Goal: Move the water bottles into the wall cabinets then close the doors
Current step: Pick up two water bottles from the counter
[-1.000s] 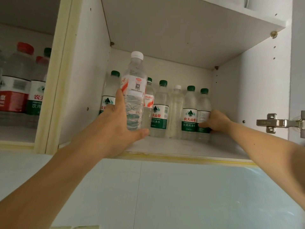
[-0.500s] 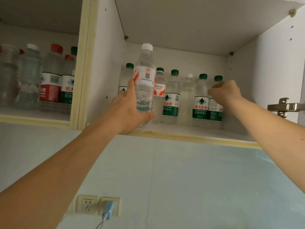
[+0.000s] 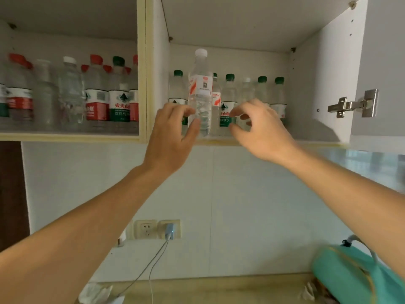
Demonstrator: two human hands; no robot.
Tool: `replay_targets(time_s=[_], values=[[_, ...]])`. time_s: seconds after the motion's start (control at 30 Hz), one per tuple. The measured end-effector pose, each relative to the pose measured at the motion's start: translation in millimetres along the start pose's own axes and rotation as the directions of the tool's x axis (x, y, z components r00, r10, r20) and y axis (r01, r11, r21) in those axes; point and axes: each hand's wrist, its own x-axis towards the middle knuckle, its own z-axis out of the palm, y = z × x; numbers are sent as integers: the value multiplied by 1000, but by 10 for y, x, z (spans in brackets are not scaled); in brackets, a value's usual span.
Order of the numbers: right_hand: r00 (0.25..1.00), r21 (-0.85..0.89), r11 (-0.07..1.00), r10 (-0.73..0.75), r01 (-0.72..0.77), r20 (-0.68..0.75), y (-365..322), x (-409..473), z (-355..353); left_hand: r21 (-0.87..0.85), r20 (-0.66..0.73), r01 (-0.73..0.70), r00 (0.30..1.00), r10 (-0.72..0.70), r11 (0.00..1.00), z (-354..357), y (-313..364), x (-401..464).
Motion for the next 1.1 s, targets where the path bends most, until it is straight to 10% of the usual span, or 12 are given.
replay_targets(time_s=[0.37, 0.77, 0.97, 1.1], values=[[876, 247, 891, 261, -380, 405, -437, -1896, 733, -110, 265, 284, 932, -247, 952, -413, -66, -1661], [419, 16, 663, 455, -749, 786, -302, -4138, 1780, 249, 597, 752, 377, -708, 610, -268, -388, -4124], [179, -155, 470, 591, -869, 786, -240, -4921, 1932, 456, 763, 643, 72, -642, 615, -10, -224, -4872], [58, -215, 371, 602, -903, 797, -288, -5214, 2033, 513, 780, 489, 77, -621, 705, 169, -71, -5173]])
